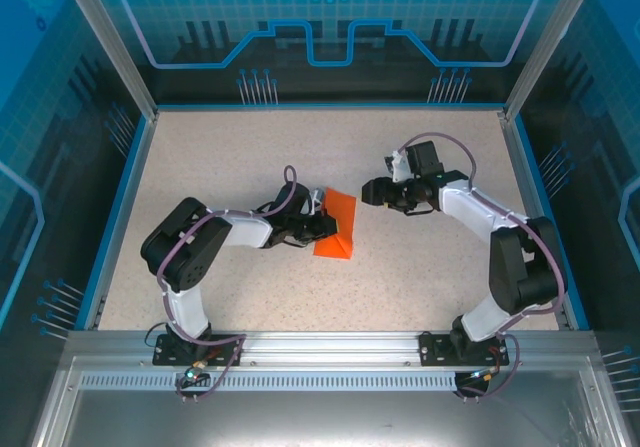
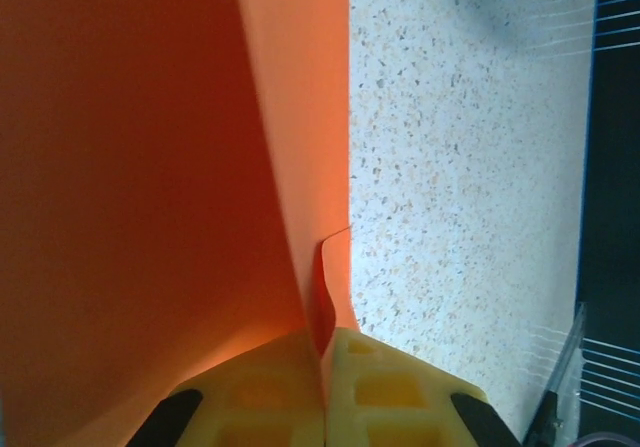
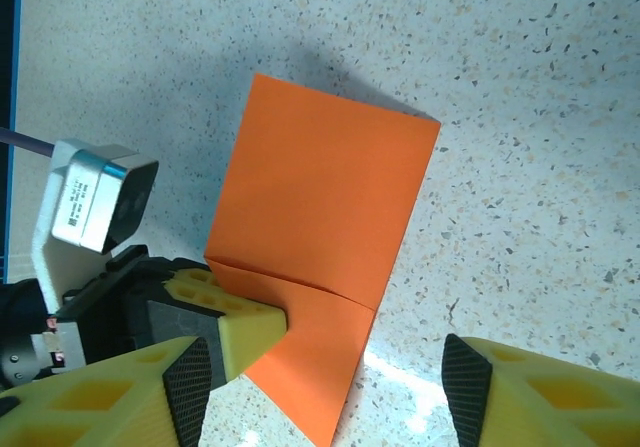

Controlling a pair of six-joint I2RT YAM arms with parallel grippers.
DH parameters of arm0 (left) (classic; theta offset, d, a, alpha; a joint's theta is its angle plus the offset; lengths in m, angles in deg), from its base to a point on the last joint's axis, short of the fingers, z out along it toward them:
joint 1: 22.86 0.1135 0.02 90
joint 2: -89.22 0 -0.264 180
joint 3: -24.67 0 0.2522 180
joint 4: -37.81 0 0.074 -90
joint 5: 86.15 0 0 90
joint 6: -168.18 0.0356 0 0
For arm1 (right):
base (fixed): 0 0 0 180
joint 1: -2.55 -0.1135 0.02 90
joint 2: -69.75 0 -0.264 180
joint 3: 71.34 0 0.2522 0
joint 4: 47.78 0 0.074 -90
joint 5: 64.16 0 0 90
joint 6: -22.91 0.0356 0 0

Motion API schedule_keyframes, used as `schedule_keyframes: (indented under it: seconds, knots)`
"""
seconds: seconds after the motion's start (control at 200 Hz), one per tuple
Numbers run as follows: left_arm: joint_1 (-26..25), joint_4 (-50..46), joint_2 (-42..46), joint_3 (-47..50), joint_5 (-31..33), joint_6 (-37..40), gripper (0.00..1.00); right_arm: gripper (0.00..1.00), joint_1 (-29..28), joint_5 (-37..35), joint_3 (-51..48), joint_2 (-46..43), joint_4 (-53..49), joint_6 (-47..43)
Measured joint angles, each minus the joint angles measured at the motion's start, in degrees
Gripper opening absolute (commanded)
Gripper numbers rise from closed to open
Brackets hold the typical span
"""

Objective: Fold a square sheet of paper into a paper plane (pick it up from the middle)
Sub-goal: Turn over the paper at the center of the table.

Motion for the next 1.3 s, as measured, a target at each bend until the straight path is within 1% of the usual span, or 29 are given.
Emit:
schedule_keyframes:
  seconds: [0.135, 0.305, 0.52, 0.605, 0.71, 0.805, 0.89, 1.01, 1.14, 1.3]
  knots:
    - [0.0, -6.6, 2.3, -1.9, 2.3, 3.6, 0.02, 0.67, 0.0, -0.8, 0.0, -0.5, -0.5, 0.2]
    - [-0.1, -22.1, 7.8, -9.1, 8.7, 10.9, 0.02, 0.67, 0.0, -2.1, 0.0, -2.1, -1.4, 0.6]
    - [-0.4, -43.0, 13.4, -23.0, 22.0, 21.0, 0.02, 0.68, 0.9, -5.5, -0.2, -6.4, -2.6, 1.2]
    - [-1.1, -49.8, 14.1, -28.0, 28.7, 24.5, 0.03, 0.68, 1.3, -6.8, -0.6, -7.8, -2.8, 1.5]
    - [-3.1, -56.6, 13.5, -32.6, 38.4, 28.0, 0.03, 0.68, 1.6, -8.6, -1.1, -8.9, -3.1, 2.0]
    - [-5.2, -61.5, 10.3, -36.3, 47.9, 30.1, 0.04, 0.68, 2.2, -10.0, -1.8, -9.2, -3.5, 2.7]
    - [-6.8, -64.8, 4.9, -39.3, 56.6, 30.6, 0.04, 0.68, 3.1, -10.9, -2.3, -9.3, -3.7, 3.4]
    - [-8.2, -67.6, -3.4, -41.1, 66.2, 30.6, 0.04, 0.68, 4.4, -11.8, -3.1, -9.8, -4.1, 4.2]
    - [-9.6, -69.0, -11.1, -41.9, 72.7, 30.4, 0.04, 0.69, 6.0, -12.1, -3.6, -10.9, -4.5, 4.9]
    - [-12.2, -69.5, -18.2, -44.2, 76.2, 30.1, 0.04, 0.69, 7.8, -12.6, -4.1, -12.1, -4.8, 5.2]
